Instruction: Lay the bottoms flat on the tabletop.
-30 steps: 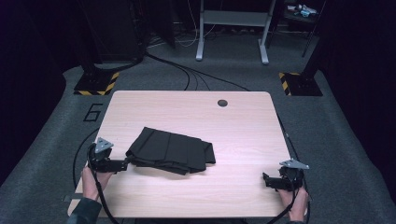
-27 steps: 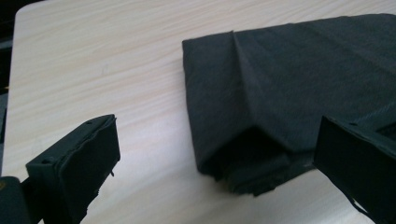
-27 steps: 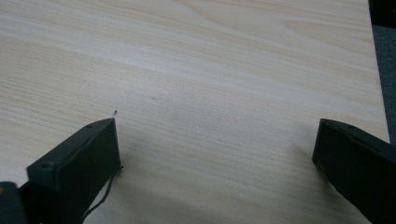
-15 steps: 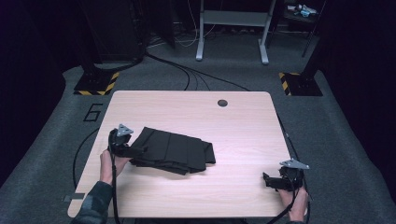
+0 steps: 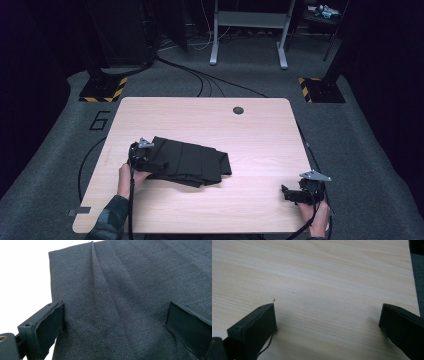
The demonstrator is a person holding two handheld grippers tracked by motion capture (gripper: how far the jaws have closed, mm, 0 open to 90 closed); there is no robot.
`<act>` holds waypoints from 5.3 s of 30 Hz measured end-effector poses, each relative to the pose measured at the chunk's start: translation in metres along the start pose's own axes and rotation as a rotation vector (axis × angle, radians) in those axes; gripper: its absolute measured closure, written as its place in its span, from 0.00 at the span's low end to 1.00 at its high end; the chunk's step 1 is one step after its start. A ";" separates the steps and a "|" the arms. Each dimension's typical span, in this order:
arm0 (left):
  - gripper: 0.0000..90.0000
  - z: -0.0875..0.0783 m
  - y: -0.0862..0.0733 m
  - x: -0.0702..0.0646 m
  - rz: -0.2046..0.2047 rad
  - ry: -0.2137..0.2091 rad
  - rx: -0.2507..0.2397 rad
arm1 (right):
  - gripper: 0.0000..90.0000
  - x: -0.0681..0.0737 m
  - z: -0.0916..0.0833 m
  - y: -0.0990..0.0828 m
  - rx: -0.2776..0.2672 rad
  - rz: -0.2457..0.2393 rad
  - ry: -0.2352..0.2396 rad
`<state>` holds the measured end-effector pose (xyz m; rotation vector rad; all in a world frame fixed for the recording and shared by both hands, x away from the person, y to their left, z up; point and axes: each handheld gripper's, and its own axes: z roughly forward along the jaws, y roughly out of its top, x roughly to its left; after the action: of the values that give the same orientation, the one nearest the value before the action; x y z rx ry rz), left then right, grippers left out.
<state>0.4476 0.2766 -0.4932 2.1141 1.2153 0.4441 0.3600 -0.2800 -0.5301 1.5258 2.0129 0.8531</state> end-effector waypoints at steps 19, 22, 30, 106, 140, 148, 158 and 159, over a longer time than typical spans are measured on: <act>0.02 0.008 0.005 -0.049 -0.001 0.022 -0.001 | 0.00 0.000 0.000 0.000 -0.002 0.003 0.000; 0.02 0.009 0.006 -0.056 0.006 0.022 0.005 | 0.00 0.000 0.000 0.000 -0.002 0.001 0.000; 0.02 0.011 0.007 -0.076 0.009 0.012 -0.005 | 0.00 0.000 0.000 0.000 -0.001 0.003 0.000; 0.76 0.030 0.043 -0.224 0.462 -0.267 0.018 | 0.02 0.000 0.000 0.000 -0.003 0.000 0.000; 0.83 -0.013 0.068 -0.191 0.380 -0.241 -0.155 | 0.02 0.000 0.000 0.000 -0.003 0.002 0.000; 0.83 -0.023 0.071 -0.183 0.360 -0.221 -0.192 | 0.02 0.000 0.000 0.000 -0.004 0.000 0.000; 0.83 -0.039 0.075 -0.168 0.334 -0.193 -0.234 | 0.02 0.000 0.000 0.000 -0.003 0.001 0.000; 0.83 -0.041 0.075 -0.167 0.332 -0.194 -0.234 | 0.02 0.000 0.000 0.000 -0.003 0.002 0.000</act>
<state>0.3863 0.1215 -0.4072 2.1004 0.6700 0.4869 0.3595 -0.2803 -0.5300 1.5263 2.0103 0.8563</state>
